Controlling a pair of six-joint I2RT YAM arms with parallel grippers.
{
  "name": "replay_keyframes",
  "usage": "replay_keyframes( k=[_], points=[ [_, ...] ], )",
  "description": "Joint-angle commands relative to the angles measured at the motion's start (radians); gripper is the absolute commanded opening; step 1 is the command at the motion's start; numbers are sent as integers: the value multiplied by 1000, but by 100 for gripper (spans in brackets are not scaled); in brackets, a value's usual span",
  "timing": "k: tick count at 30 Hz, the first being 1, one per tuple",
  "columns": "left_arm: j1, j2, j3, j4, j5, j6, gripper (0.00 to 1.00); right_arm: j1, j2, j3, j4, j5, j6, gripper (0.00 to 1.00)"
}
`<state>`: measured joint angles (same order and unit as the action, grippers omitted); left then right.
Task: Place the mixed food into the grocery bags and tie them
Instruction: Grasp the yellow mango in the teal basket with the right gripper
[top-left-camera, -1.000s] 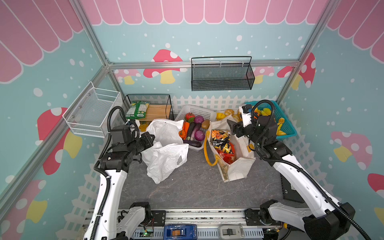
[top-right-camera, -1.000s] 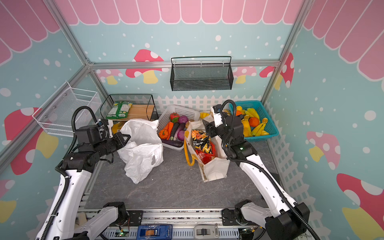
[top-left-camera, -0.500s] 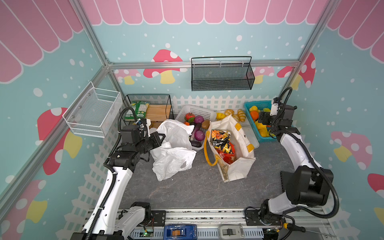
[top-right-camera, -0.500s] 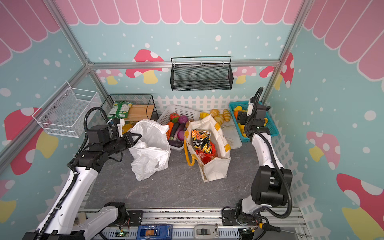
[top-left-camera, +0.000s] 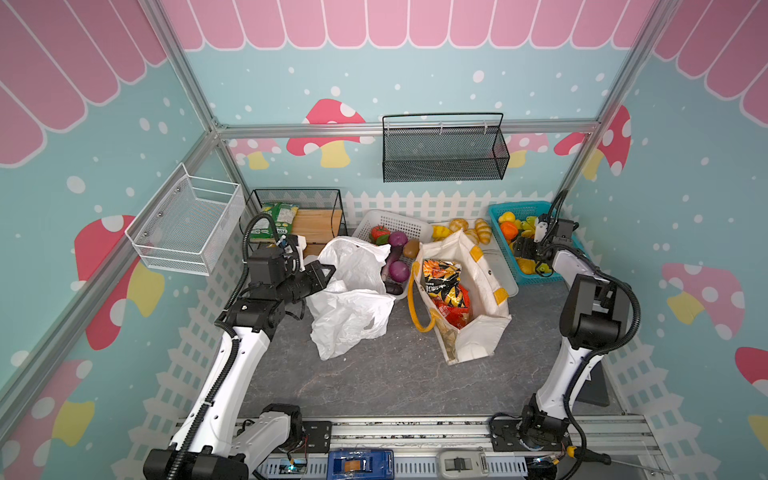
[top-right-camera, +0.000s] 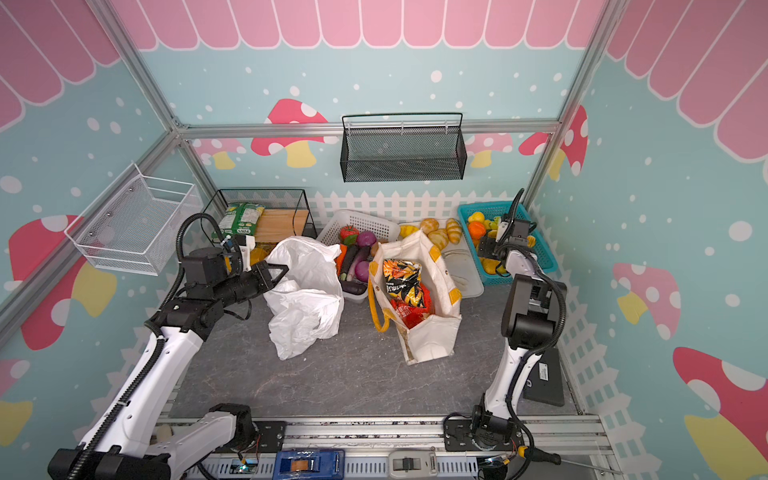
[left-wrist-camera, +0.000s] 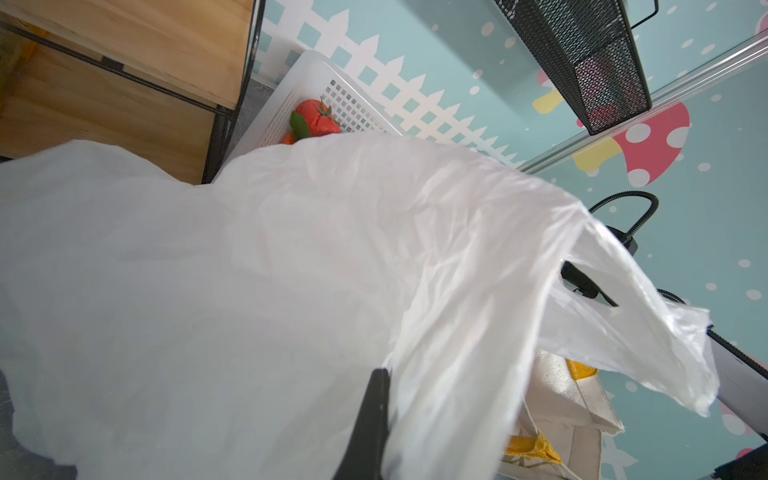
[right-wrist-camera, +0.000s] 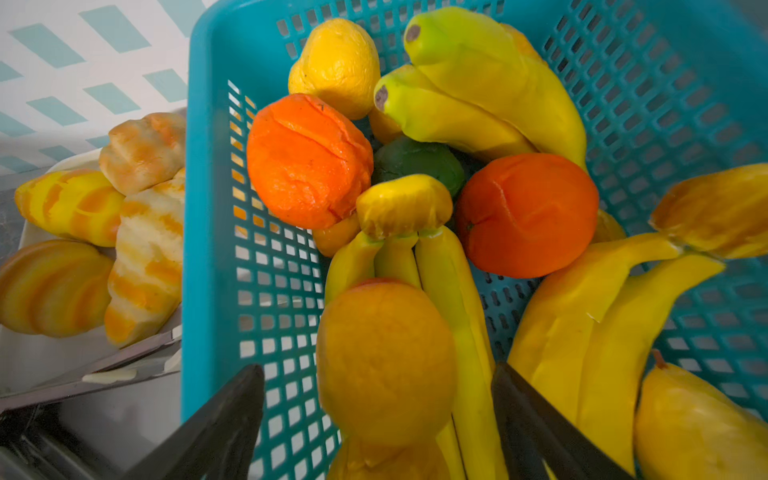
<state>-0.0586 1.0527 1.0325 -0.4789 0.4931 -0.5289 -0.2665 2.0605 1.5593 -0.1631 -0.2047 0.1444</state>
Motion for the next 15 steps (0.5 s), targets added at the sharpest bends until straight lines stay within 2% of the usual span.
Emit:
replay_keyframes(
  k=[1, 8, 12, 15],
  points=[
    [-3, 7, -12, 29, 10, -15, 0, -18, 62, 72, -36, -42, -21, 82],
    [-3, 13, -18, 31, 9, -22, 0, -19, 125, 134, -54, -101, -23, 70],
    [-4, 14, -18, 33, 9, -20, 0, -20, 67, 126, -53, -102, -26, 55],
    [-4, 15, -20, 34, 10, -20, 0, -19, -37, 86, -28, -108, -12, 49]
  ],
)
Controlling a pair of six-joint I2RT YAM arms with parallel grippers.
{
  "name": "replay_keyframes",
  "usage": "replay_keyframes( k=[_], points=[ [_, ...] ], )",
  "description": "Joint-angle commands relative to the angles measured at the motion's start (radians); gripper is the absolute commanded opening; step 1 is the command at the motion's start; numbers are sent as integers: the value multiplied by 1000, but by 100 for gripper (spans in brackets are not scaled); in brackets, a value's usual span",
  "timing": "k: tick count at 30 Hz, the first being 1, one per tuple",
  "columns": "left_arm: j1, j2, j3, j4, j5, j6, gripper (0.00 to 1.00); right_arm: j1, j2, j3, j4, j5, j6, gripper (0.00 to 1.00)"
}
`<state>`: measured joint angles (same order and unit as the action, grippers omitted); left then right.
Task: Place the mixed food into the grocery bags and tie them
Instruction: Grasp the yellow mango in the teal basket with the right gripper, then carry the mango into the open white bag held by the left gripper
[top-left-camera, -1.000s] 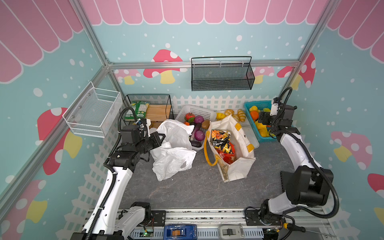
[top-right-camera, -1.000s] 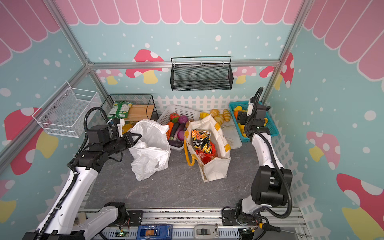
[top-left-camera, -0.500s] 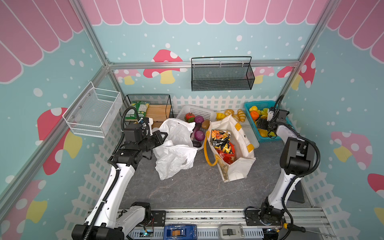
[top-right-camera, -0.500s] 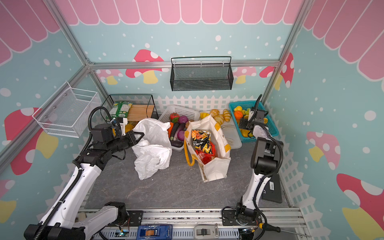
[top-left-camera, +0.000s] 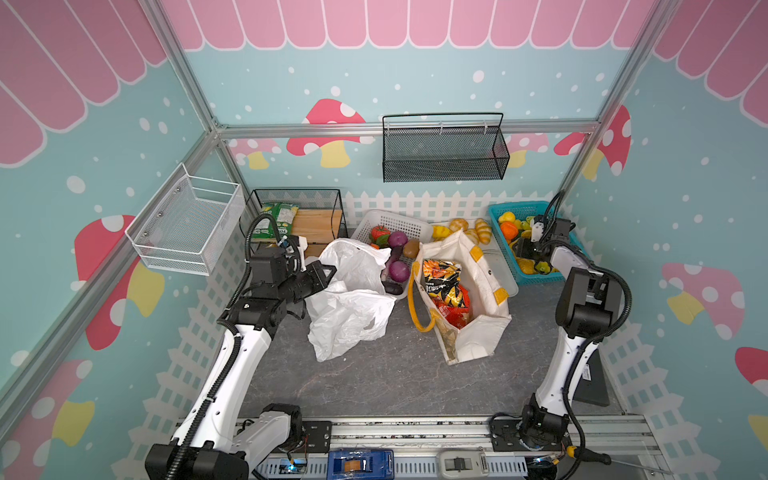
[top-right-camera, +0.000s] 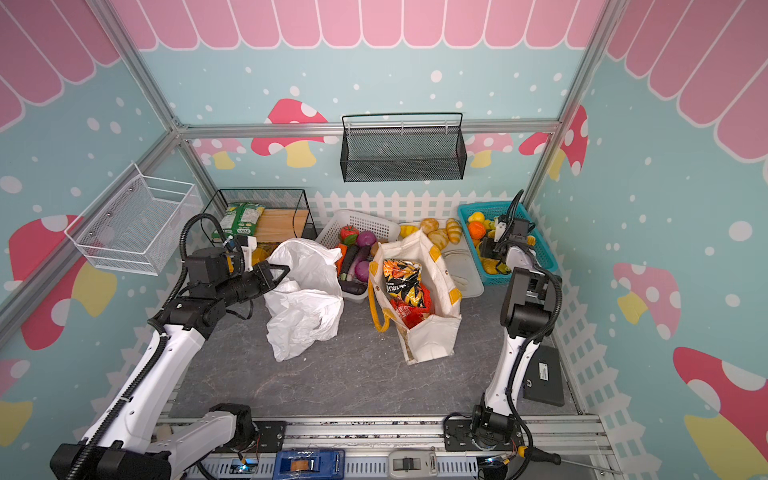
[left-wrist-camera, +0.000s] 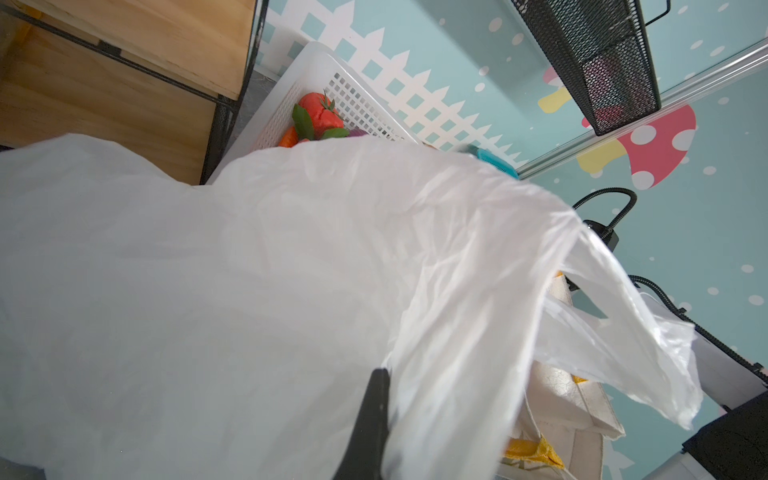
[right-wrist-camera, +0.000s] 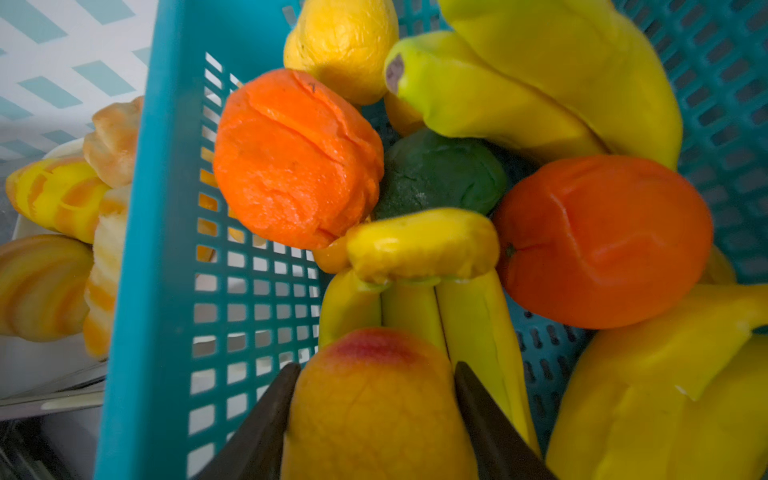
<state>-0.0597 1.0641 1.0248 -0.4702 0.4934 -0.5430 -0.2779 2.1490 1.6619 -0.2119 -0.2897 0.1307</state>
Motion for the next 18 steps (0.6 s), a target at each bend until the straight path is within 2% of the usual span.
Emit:
replay_keyframes(
  k=[1, 5, 10, 12, 14, 18],
  points=[
    [-2, 6, -14, 25, 11, -6, 0, -7, -170, -43, 41, -25, 10, 48],
    [-1, 1, -26, 36, 15, -10, 0, -1, -426, -261, 214, -62, 76, 46],
    [-3, -2, -37, 51, 36, -18, 0, 63, -728, -540, 405, -180, 174, 44],
    [-3, 0, -39, 54, 47, -15, 0, 147, -852, -623, 448, -203, 178, 44],
    [-2, 2, -40, 58, 57, -10, 0, 275, -954, -670, 468, -215, 142, 44],
    [-3, 7, -42, 70, 94, -8, 0, 530, -1030, -688, 479, -342, 94, 44]
  ],
)
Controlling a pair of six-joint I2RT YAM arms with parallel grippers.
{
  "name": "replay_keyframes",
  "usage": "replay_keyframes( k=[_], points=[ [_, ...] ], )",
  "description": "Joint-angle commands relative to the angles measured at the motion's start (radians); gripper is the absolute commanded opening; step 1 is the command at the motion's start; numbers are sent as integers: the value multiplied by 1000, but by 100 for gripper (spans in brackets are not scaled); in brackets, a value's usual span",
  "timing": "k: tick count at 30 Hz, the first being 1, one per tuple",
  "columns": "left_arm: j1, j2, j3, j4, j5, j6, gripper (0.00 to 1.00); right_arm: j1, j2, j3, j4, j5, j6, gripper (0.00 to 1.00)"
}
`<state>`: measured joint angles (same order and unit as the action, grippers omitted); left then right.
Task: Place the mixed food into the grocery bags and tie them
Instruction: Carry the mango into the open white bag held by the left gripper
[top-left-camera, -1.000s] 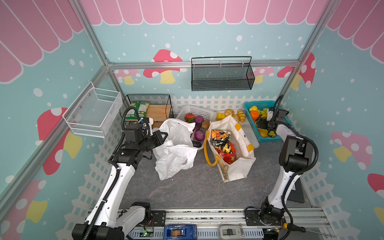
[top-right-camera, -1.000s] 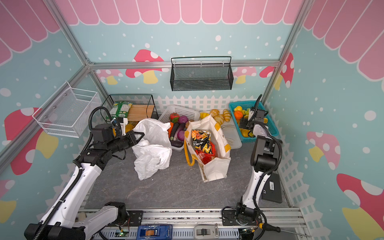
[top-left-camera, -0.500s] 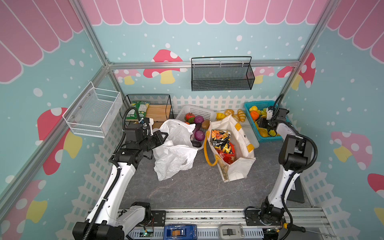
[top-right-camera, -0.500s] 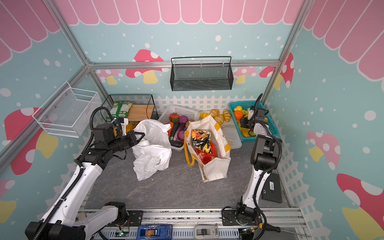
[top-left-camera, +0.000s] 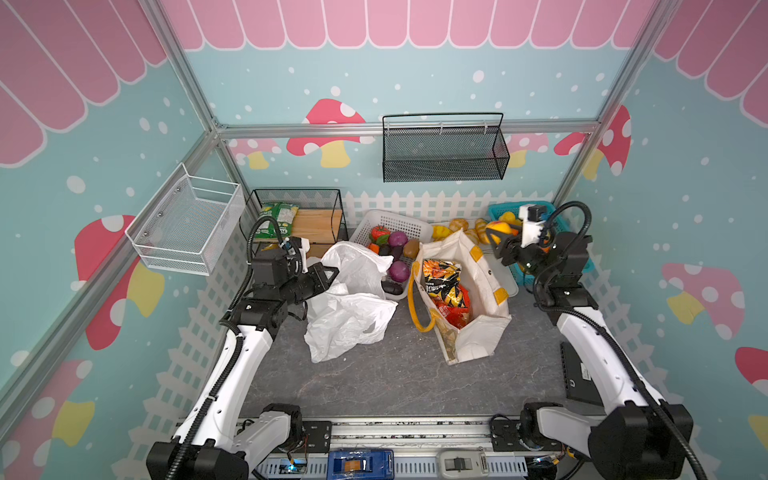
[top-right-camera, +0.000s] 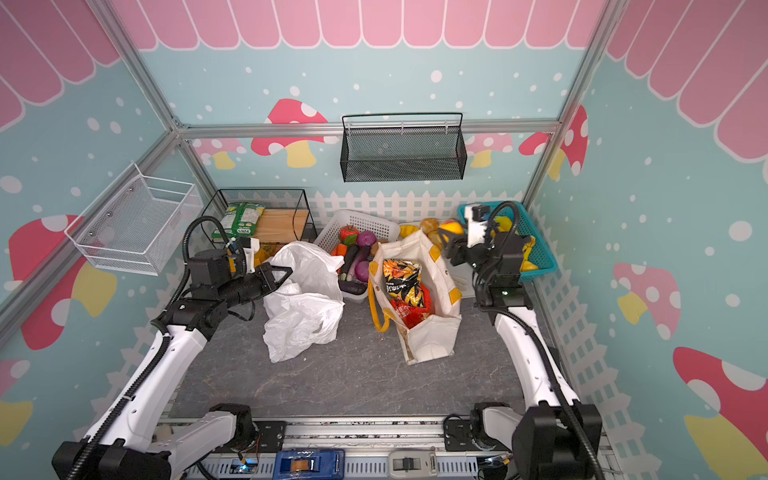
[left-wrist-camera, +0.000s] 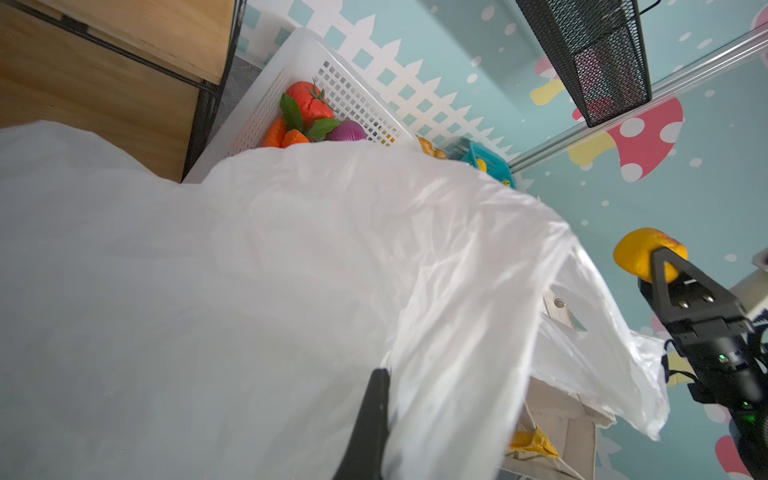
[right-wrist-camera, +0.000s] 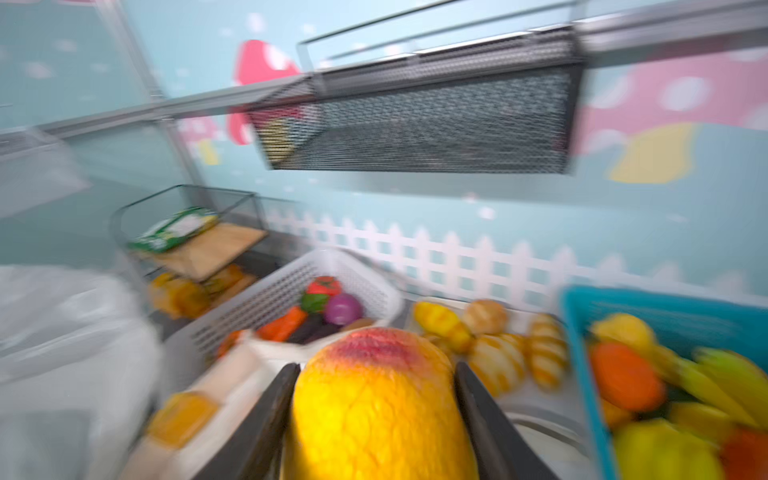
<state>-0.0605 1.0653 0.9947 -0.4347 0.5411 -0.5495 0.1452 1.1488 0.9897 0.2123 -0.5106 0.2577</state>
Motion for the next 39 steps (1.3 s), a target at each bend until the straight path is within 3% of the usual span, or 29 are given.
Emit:
replay_keyframes(
  k=[1, 6, 10, 19, 23, 29, 34, 39],
  points=[
    [-2, 7, -12, 38, 57, -5, 0, 165, -32, -16, 48, -138, -56, 44],
    [-3, 2, -11, 48, 78, -21, 0, 484, 15, 16, -58, -120, -319, 45],
    [-4, 1, -13, 42, 88, -18, 0, 620, 137, 112, -104, -70, -411, 45],
    [-29, 5, -17, 34, 143, 13, 0, 665, 414, 318, -159, 59, -430, 42],
    [-44, 4, -15, 52, 180, -31, 0, 672, 478, 289, -127, 104, -427, 42],
    [-67, -12, -53, 123, 240, -167, 0, 675, 485, 175, 5, 305, -368, 42],
    [-99, -25, -121, 260, 285, -319, 0, 678, 518, 145, 68, 188, -302, 43],
    [-120, -17, -183, 411, 317, -447, 0, 685, 565, 135, 109, 118, -204, 51]
  ],
)
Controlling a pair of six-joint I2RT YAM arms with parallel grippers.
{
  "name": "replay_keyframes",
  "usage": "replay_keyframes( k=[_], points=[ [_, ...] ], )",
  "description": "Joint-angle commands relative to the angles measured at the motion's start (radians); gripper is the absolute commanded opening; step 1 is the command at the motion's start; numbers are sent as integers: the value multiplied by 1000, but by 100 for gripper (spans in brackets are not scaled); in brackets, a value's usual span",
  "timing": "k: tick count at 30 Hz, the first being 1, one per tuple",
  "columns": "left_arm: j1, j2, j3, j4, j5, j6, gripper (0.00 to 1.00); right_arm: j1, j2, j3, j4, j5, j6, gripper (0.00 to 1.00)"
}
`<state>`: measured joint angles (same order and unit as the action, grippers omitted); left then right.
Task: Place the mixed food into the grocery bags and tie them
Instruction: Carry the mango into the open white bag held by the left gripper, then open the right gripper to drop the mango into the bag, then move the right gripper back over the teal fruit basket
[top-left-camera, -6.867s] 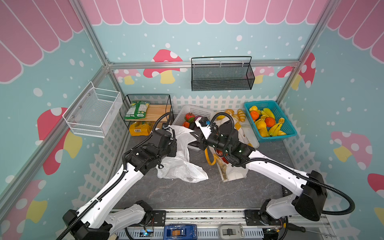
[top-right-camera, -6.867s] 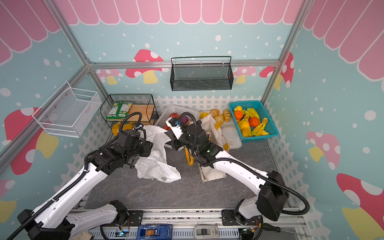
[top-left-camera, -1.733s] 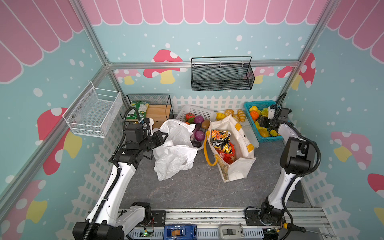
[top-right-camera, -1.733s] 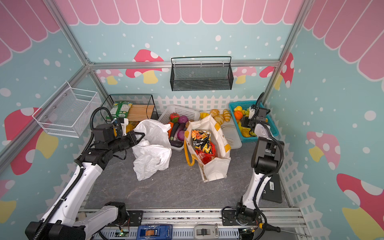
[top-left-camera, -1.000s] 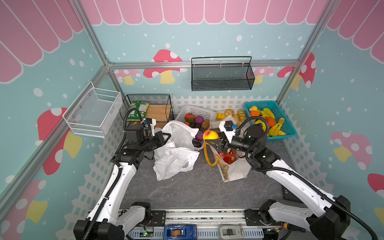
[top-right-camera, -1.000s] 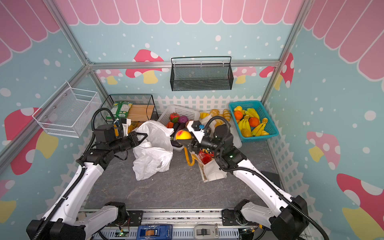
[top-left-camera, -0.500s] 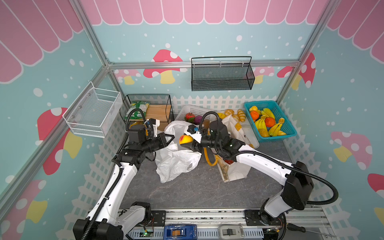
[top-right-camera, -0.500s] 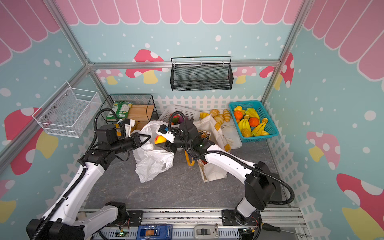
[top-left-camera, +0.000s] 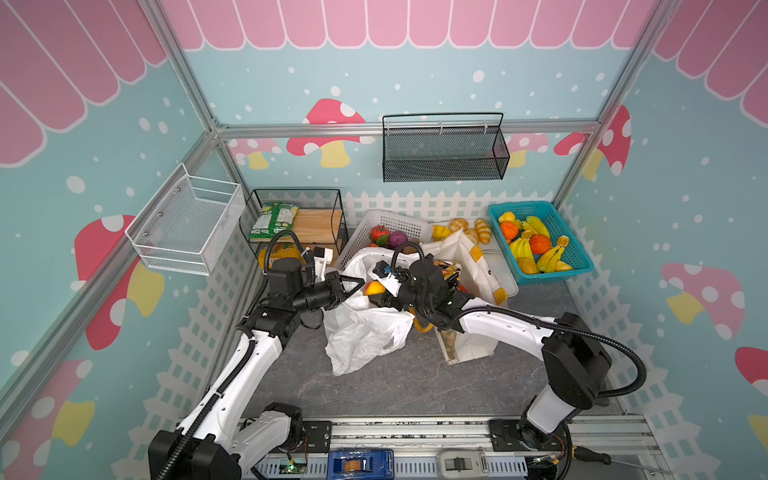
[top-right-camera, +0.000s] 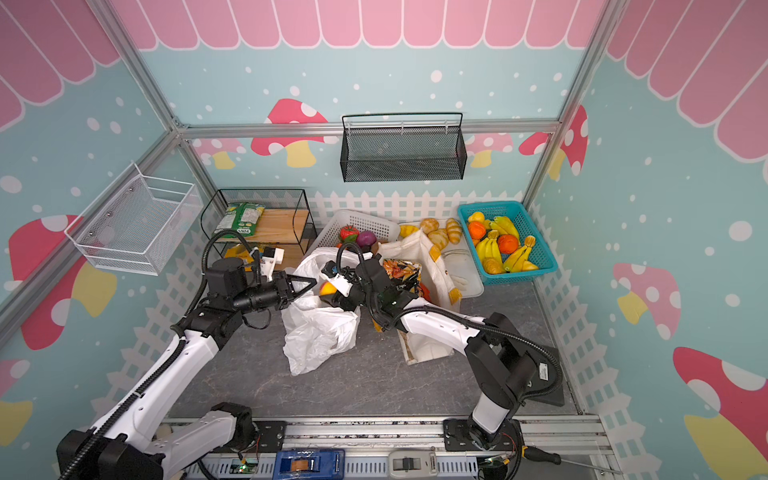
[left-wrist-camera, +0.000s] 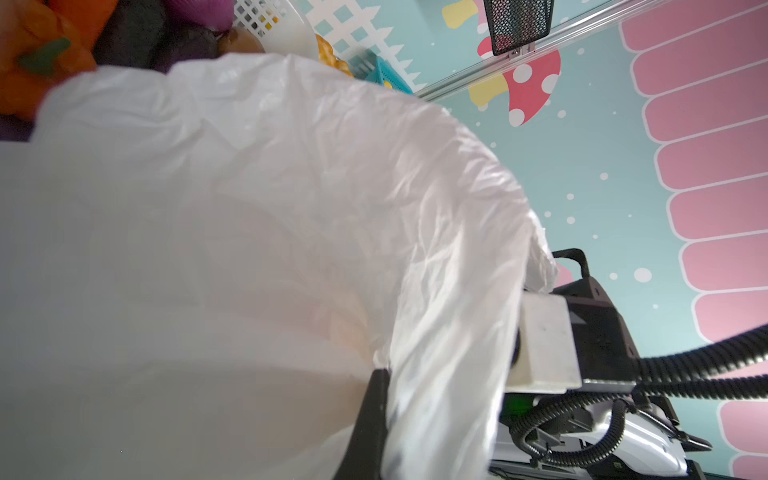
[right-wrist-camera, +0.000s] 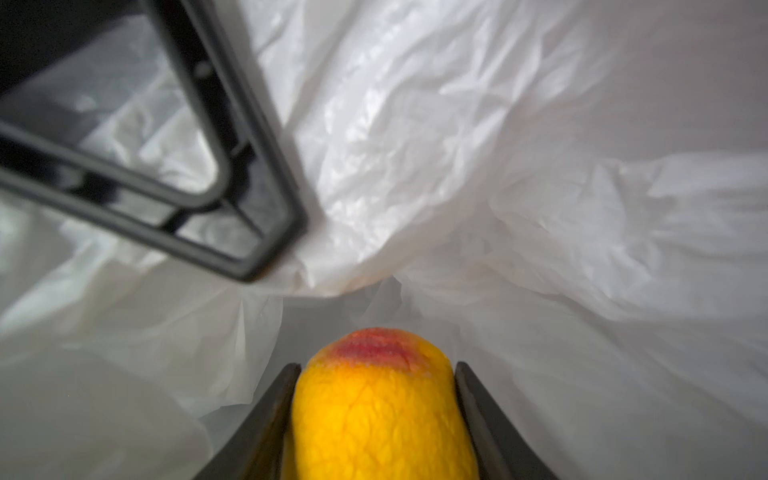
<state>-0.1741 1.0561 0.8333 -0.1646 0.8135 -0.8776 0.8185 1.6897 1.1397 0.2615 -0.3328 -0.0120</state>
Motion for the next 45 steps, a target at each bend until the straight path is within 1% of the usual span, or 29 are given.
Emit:
replay_keyframes(
  k=[1, 5, 10, 14, 17, 21, 24, 26, 29, 31, 33, 36, 40, 42, 45],
  points=[
    [-6, -5, -33, 170, 51, -140, 0, 12, 25, -22, 72, -80, 82, 54],
    [-5, 10, -45, 220, 65, -176, 0, 11, 16, -44, 96, -114, 116, 65],
    [-6, 22, -46, 241, 74, -189, 0, 8, 15, -37, 61, -117, 121, 75],
    [-5, 27, -48, 244, 77, -186, 0, 6, 4, -34, 7, -103, 107, 78],
    [-5, 32, -49, 242, 82, -182, 0, 2, -15, -35, -31, -98, 93, 80],
    [19, 36, -47, 209, 88, -156, 0, -4, -77, -34, -91, -118, 68, 79],
    [50, 40, -34, 125, 73, -79, 0, -17, -162, -42, -120, -173, 52, 77],
    [72, 50, -14, 31, 45, 3, 0, -36, -232, -52, -121, -232, 54, 77],
    [86, 60, 9, -64, 3, 88, 0, -60, -313, -50, -121, -317, 55, 76],
    [87, 64, 22, -92, -16, 123, 0, -72, -353, -42, -126, -348, 52, 76],
    [92, 65, 32, -110, -26, 138, 0, -98, -390, -29, -148, -339, 51, 76],
    [103, 64, 39, -115, -27, 142, 0, -185, -448, -10, -188, -286, 75, 75],
    [104, 64, 43, -118, -33, 150, 0, -362, -551, -17, -208, -173, 93, 77],
    [105, 64, 43, -117, -33, 153, 0, -478, -571, -21, -215, -104, 126, 79],
    [105, 61, 43, -114, -29, 156, 0, -704, -541, -29, -217, -41, 203, 80]
  ],
)
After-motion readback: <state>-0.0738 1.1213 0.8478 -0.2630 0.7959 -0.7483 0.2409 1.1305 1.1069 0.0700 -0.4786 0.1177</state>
